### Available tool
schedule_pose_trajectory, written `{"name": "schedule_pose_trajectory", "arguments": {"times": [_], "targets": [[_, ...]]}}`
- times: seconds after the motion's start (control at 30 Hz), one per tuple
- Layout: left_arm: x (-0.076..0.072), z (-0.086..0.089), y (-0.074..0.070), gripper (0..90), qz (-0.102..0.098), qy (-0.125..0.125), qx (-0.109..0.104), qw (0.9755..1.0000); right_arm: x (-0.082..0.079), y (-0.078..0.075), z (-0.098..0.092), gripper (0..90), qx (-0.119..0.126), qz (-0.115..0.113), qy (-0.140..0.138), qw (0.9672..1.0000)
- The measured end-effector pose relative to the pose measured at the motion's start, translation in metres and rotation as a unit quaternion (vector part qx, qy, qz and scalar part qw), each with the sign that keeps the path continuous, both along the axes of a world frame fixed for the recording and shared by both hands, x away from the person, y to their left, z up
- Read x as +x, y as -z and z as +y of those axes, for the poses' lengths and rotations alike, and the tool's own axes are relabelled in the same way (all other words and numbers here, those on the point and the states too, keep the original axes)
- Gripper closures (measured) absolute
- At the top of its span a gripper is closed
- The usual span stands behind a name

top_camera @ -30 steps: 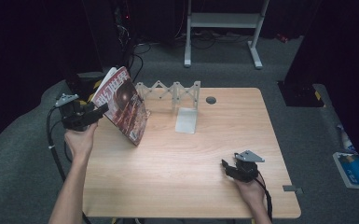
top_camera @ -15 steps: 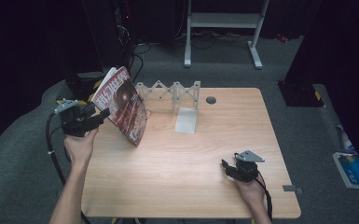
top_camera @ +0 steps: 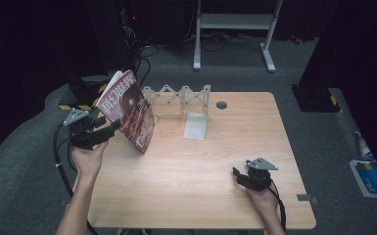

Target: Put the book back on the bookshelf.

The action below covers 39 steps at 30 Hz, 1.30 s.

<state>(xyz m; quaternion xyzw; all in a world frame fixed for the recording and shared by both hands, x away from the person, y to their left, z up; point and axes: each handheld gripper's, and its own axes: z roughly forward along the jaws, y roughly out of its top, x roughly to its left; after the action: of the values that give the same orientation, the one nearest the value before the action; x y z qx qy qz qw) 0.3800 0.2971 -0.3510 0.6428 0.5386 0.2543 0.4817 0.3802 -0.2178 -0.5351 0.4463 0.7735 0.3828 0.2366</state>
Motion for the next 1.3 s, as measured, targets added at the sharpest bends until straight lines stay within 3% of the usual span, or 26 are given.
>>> {"name": "schedule_pose_trajectory", "arguments": {"times": [0.97, 1.3], "targets": [[-0.004, -0.046, 0.02, 38.3, 0.012, 0.061, 0.008, 0.998, 0.0, 0.0, 0.0, 35.5, -0.002, -0.002, -0.002, 1.0], [-0.004, -0.061, 0.027, 40.3, 0.007, 0.075, 0.012, 0.9971, 0.0, 0.0, 0.0, 35.4, -0.002, -0.002, -0.002, 1.0]]}}
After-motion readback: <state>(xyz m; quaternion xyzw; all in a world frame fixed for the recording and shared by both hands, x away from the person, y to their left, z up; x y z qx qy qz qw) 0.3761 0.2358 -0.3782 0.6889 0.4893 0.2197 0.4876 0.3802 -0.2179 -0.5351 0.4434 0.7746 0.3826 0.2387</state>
